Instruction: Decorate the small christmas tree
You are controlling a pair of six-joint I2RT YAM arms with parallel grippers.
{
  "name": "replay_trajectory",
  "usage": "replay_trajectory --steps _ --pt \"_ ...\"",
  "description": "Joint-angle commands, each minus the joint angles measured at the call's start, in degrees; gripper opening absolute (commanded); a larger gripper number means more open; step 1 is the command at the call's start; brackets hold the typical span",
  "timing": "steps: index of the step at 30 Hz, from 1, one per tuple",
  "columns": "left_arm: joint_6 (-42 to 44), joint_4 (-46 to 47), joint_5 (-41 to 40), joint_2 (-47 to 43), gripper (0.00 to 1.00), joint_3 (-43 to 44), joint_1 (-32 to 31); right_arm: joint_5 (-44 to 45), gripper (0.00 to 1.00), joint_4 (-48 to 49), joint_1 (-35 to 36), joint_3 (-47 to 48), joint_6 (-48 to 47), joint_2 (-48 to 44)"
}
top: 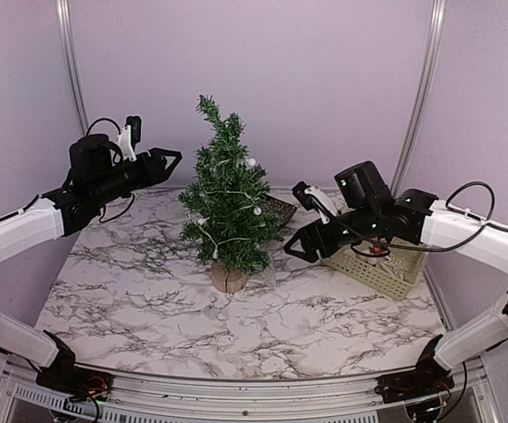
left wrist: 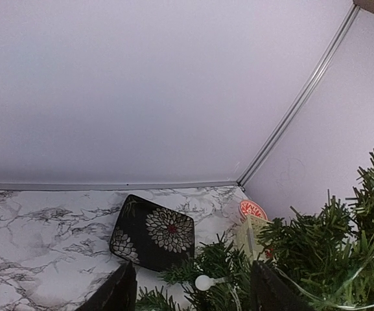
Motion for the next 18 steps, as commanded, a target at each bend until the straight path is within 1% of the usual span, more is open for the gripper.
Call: replay_trajectory --steps 1,5,6,9,14,18 --pt "-3.22 0.25 -0.29 -2.98 0.62 -0.61 3.71 -0.86 0.78 -4.66 -6.90 2.99 -1.11 -4.21" --pt "-5.01 -0.42 0.88 -3.29 0.63 -0.66 7.61 -1.72 0.77 -7.91 -15.28 4.80 -1.35 -3.93" --pt "-5.01 -0.56 0.83 -3.32 0.63 -0.73 8.31 -2.23 0.76 -8.68 -18.22 5.08 -1.30 -3.55" --pt "-4.09 -1.16 0.10 -3.27 0.63 -0.95 9.61 -2.53 0.73 -10.62 -23.82 5.21 -1.46 -2.21" --pt "-2.89 -2.96 0.06 -2.10 0.63 -0.97 11.51 -0.55 0.67 -13.06 -30.39 2.85 -3.46 -0.04" --pt "-3.45 -3.77 3.02 0.05 0.63 -0.22 12.87 3.48 0.62 -12.77 -34.52 -1.19 -6.03 1.97"
